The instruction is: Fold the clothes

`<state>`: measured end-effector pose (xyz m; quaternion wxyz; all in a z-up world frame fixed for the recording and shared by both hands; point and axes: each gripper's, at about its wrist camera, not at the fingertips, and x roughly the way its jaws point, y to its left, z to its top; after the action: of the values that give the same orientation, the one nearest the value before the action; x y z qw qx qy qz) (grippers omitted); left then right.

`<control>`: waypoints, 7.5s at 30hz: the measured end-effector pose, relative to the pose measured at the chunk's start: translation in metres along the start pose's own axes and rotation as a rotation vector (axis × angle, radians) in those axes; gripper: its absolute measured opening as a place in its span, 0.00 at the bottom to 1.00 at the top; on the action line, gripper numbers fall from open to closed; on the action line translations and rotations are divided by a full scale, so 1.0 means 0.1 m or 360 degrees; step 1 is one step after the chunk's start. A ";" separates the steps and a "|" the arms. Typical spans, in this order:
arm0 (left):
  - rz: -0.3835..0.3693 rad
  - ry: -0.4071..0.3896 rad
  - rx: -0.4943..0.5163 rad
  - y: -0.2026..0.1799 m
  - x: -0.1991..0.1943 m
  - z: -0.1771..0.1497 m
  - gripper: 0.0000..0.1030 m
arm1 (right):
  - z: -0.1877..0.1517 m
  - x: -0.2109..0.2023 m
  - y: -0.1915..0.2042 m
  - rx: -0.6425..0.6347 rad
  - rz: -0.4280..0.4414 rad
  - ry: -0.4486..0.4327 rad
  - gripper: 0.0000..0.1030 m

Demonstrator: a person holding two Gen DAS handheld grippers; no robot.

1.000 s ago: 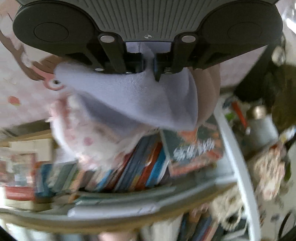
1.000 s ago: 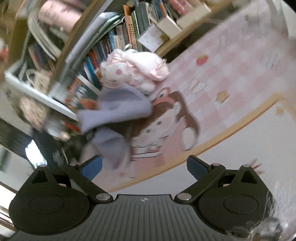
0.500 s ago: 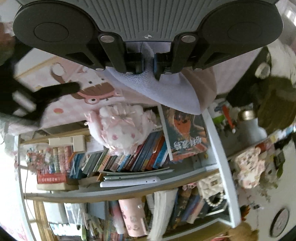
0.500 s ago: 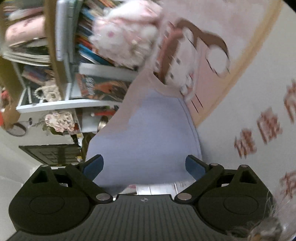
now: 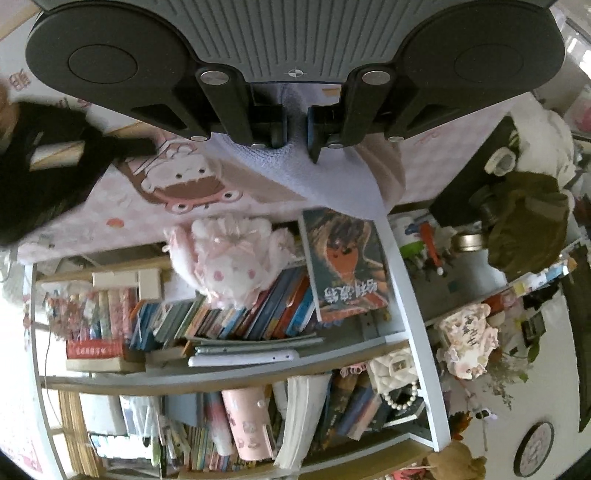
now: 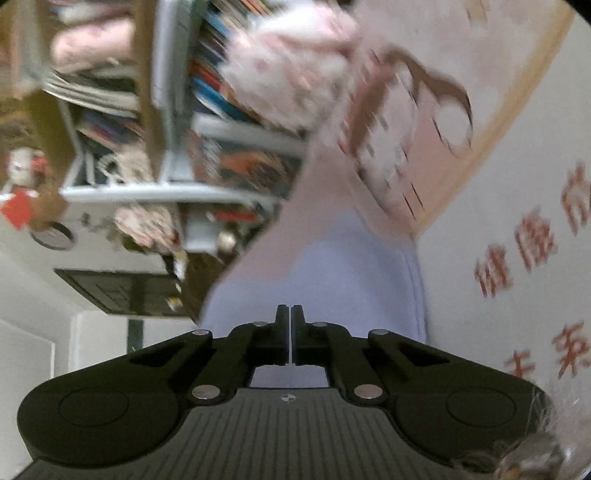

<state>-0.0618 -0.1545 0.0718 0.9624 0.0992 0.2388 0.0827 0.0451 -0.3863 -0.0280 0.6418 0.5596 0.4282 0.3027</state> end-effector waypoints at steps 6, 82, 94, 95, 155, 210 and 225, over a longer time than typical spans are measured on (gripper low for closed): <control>0.0024 0.0016 0.0019 0.02 0.00 -0.02 0.08 | 0.11 -0.28 0.06 -0.0047 -0.0036 -0.0095 0.05; -0.0348 0.0208 -0.0378 1.68 0.90 -0.23 0.26 | 0.22 1.18 1.13 -0.1011 -0.0577 -0.0082 0.43; -0.0730 0.0164 -0.0120 0.51 0.86 0.01 0.32 | -0.40 0.19 0.39 -0.1565 -0.1301 -0.0096 0.52; -0.0755 0.0182 -0.0088 0.40 0.87 0.01 0.33 | -0.44 0.14 0.34 -0.1585 -0.1334 -0.0089 0.52; 0.0406 0.0023 -0.0379 2.58 1.50 0.24 0.04 | -0.14 -0.19 0.02 -0.1374 -0.1716 -0.0300 0.46; -0.0311 0.0310 -0.0440 1.88 0.43 -0.66 0.40 | -1.49 0.74 0.80 -0.1455 -0.0512 0.0686 0.42; -0.0484 0.0569 -0.0392 1.64 0.93 -1.04 0.53 | -1.01 -0.54 -0.07 -0.1087 -0.1628 -0.0258 0.47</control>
<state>-0.0490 0.0386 -0.0220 0.9111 -0.0719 0.4054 -0.0182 -0.0692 -0.3881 -0.0242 0.8789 0.0679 0.4710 0.0333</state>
